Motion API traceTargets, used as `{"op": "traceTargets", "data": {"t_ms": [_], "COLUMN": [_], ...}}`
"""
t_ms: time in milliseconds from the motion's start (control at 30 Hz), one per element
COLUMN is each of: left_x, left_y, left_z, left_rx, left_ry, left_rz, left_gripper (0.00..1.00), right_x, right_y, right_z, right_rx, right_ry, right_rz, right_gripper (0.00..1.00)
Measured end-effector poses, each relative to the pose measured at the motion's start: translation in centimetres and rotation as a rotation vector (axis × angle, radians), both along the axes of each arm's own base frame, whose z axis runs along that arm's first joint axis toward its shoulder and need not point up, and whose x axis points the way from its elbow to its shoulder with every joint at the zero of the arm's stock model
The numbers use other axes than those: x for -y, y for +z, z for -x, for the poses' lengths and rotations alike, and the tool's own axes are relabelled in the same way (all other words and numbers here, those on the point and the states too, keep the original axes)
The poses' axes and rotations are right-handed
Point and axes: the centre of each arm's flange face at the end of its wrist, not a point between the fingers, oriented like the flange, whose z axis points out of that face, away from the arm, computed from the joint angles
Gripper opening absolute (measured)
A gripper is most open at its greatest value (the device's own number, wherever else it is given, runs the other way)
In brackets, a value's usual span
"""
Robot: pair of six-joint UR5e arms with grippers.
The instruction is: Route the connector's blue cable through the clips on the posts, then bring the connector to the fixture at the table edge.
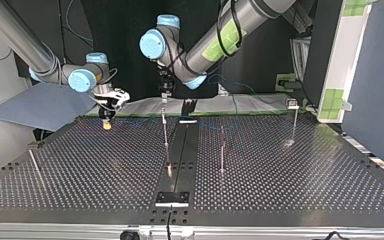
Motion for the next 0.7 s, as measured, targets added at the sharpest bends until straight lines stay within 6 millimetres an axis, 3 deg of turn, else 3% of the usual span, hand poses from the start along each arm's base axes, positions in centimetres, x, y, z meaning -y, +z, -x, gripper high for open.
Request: {"op": "traceTargets", "data": {"t_ms": [400,700], "left_x": [0.0,-0.6], "left_y": [0.1,2.1], "left_z": [0.2,1.9], "left_rx": [0.001,0.043], "left_ry": [0.008,0.023], "left_rz": [0.0,0.044], "left_gripper": [1.0,1.0], "right_x": [-0.1,-0.1], "right_y": [0.0,0.0], "right_z": [-0.1,-0.1], "right_rx": [-0.001,-0.001], "right_ry": [0.001,0.002], "right_rz": [-0.004,-0.002], "right_gripper": [0.0,0.0]}}
